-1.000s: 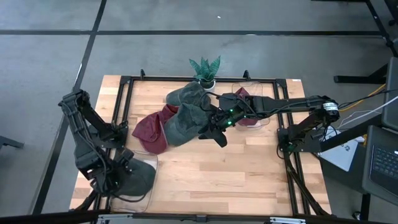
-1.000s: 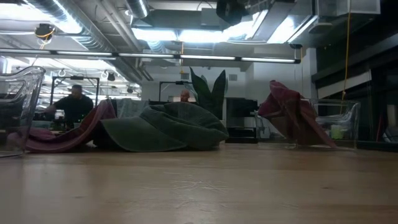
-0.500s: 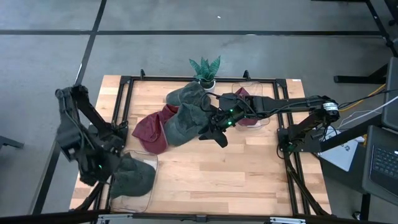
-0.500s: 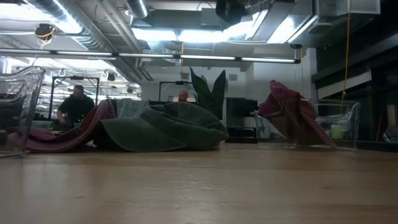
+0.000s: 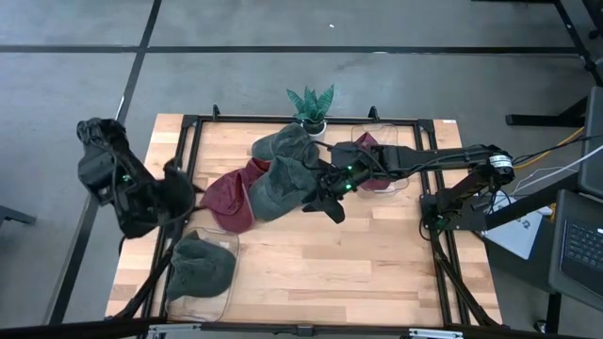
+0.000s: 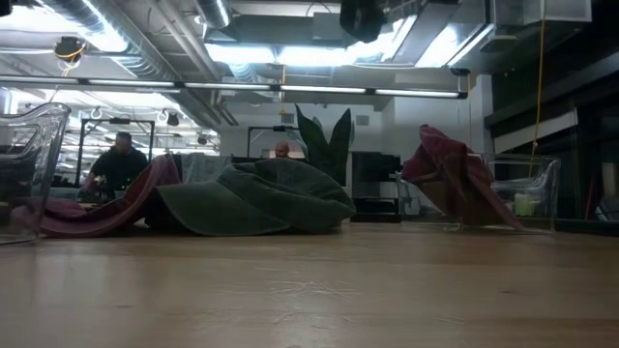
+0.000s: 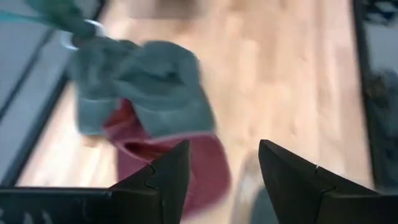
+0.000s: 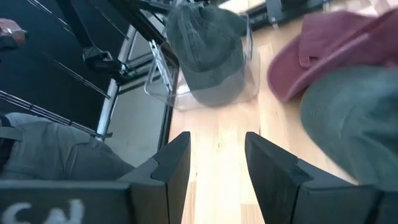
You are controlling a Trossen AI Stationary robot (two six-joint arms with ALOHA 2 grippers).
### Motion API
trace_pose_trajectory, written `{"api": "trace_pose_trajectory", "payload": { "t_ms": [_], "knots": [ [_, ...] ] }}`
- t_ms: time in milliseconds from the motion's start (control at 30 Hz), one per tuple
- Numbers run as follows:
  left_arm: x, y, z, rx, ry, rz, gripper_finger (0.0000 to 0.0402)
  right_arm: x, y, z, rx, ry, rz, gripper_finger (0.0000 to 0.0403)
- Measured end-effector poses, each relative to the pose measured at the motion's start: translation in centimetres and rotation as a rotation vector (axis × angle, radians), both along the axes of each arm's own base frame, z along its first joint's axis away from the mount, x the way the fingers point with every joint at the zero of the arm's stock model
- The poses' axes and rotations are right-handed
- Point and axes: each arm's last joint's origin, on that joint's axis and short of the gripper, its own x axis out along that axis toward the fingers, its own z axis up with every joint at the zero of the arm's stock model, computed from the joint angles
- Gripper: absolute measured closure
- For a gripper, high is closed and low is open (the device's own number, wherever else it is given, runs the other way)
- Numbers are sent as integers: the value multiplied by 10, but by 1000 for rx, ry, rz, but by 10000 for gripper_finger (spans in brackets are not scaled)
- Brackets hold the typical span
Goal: Pick & Place hat
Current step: Put the left red cap into the top transparent bin
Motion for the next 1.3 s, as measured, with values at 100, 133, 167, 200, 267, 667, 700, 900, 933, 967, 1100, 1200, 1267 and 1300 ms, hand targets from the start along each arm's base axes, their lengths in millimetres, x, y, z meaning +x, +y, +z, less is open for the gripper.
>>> {"api": "trace_pose_trajectory", "payload": {
  "t_ms": [100,133,167,200,267,667,700,900,933,967,1100,1200,1267,1300],
  "knots": [
    [6,9,1,23,-4,67,219,-3,0,-5,2,60,-1,250],
    [8,12,0,33,2,85,219,-4,1,-6,5,79,-1,250],
    [11,14,0,42,11,102,219,-5,2,-8,9,99,-1,250],
    [14,17,-1,47,24,120,219,-6,2,-9,13,115,-2,250],
    [21,22,-2,48,52,161,220,-7,5,-10,16,139,2,250],
    [63,56,-55,44,259,252,220,-12,9,-16,14,222,15,250],
    [64,59,-63,45,288,268,220,-13,10,-17,14,231,16,250],
    [65,84,-108,16,429,404,220,-15,14,-19,17,260,27,250],
    [66,87,-113,7,420,427,220,-15,15,-19,18,261,28,250],
    [67,91,-117,-7,416,448,220,-15,16,-19,18,261,31,250],
    [71,106,-130,-50,413,527,220,-15,18,-19,29,268,28,250],
    [73,118,-138,-89,432,588,220,-15,18,-19,32,272,26,250],
    [75,126,-143,-98,462,617,220,-15,18,-19,32,272,26,250],
    [75,129,-146,-98,482,625,220,-15,18,-19,32,272,25,250]
  ]
}}
